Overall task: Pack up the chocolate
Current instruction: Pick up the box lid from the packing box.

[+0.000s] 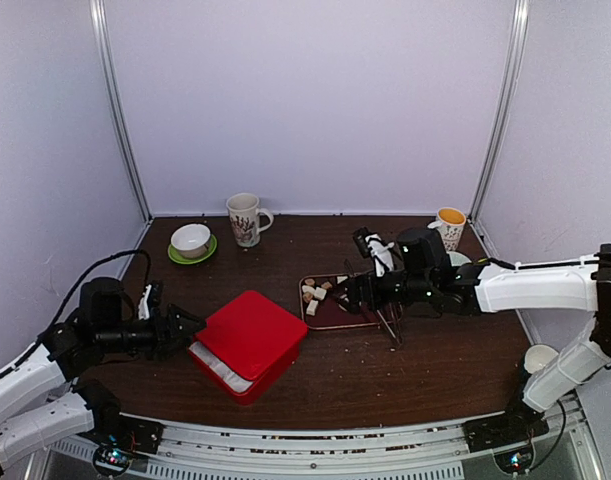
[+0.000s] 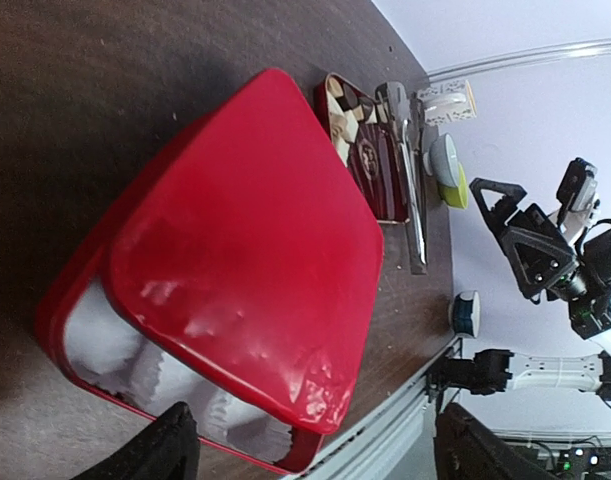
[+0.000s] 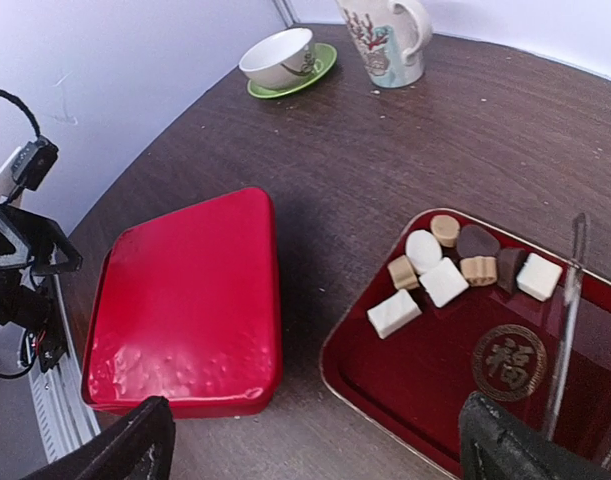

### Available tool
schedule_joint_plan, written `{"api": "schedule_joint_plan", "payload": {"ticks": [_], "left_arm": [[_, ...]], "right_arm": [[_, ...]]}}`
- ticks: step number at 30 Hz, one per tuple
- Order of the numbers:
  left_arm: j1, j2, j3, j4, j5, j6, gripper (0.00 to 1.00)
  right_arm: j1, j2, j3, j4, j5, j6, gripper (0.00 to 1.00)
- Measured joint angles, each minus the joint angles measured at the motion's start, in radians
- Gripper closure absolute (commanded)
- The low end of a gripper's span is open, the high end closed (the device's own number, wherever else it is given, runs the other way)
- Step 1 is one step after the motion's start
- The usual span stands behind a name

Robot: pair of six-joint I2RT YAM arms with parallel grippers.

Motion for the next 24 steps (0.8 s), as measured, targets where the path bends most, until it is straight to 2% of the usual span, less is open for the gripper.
{"api": "schedule_joint_plan", "payload": {"ticks": [3, 8, 16, 19, 24], "left_arm": [[-0.069, -0.005, -0.042, 0.056, -0.026, -0.117, 0.21], [-0.125, 0.029, -0.071, 0.095, -0.084, -0.251, 0.16], [-0.152, 0.159, 0.010, 0.082, -0.169, -0.370, 0.15], [-0.157, 0.175, 0.052, 0.058, -0.205, -0.412, 0.21], [-0.157, 0.208, 0.109, -0.005, -0.264, -0.492, 0.20]], "right_arm": [[0.022, 0.061, 0.056, 0.011, -0.022, 0.004, 0.01], [0.036, 0.152, 0.134, 0.030, -0.071, 0.050, 0.01], [0.055, 0.306, 0.308, -0.033, -0.123, 0.140, 0.05], [0.062, 0.338, 0.334, -0.046, -0.145, 0.178, 0.07], [0.072, 0.409, 0.371, -0.052, -0.187, 0.238, 0.08]]}}
